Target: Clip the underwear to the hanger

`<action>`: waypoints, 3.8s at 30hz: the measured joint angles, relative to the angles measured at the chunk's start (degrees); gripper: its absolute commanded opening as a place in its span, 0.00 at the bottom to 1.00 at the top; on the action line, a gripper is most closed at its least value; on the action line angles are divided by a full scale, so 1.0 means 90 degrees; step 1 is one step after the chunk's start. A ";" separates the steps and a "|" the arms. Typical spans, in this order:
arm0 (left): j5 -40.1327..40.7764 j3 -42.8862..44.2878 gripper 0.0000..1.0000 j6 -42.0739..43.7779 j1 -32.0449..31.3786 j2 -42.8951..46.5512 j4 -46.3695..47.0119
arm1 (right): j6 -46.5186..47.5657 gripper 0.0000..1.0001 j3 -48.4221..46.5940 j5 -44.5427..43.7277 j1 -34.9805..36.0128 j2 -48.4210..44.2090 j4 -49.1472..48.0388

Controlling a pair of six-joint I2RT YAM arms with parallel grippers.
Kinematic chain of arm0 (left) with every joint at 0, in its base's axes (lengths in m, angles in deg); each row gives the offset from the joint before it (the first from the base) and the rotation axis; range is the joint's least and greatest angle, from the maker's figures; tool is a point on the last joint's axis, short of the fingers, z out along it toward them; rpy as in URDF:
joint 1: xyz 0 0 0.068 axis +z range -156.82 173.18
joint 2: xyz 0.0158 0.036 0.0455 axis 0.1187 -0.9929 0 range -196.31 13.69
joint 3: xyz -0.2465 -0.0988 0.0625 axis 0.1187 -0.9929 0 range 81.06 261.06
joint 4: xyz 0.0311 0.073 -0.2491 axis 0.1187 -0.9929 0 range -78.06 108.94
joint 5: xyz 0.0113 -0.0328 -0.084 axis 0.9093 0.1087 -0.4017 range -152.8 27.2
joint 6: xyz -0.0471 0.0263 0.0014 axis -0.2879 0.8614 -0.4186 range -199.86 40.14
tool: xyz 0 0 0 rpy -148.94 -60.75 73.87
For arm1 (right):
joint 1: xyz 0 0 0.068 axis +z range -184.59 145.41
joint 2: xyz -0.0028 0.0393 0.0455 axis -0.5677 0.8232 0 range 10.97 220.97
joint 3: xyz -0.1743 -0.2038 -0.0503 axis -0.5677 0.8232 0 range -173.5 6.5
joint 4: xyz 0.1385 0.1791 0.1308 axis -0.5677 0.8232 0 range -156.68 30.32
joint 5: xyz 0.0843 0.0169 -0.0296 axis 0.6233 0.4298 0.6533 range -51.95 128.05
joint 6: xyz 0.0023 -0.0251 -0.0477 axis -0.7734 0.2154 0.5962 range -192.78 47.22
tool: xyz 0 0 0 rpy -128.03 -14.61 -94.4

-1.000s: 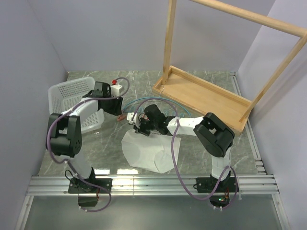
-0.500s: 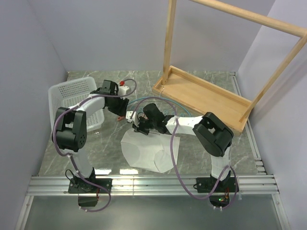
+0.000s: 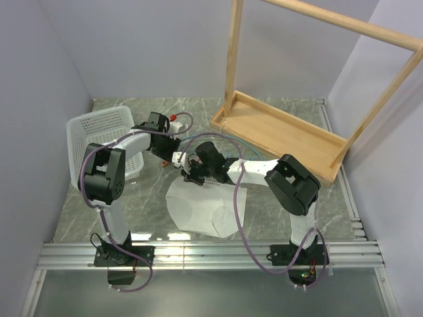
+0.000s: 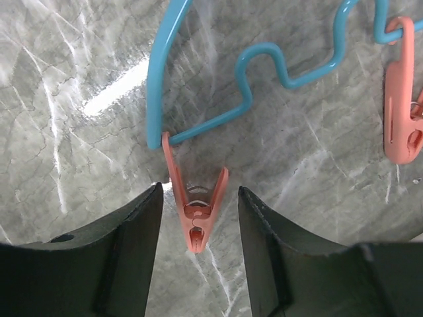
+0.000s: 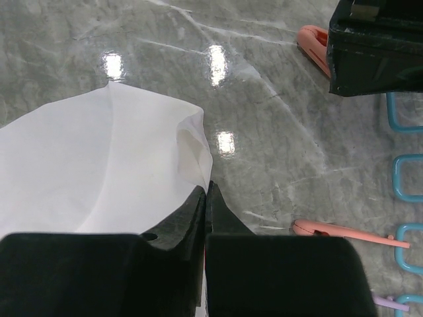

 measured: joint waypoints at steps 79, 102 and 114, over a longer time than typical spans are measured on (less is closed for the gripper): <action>-0.1817 -0.0328 0.00 -0.3769 0.0296 -0.0272 0.1341 | -0.4056 0.00 -0.1382 0.0845 -0.0578 0.0950 0.1321; -0.1897 -0.0685 0.00 -0.4216 0.0398 0.0032 0.1979 | -0.5442 0.00 -0.1668 0.1071 -0.0874 0.1472 0.1496; -0.1962 -0.0848 0.00 -0.4211 0.0408 0.0131 0.2130 | -0.5753 0.00 -0.2018 0.1073 -0.0962 0.1625 0.1613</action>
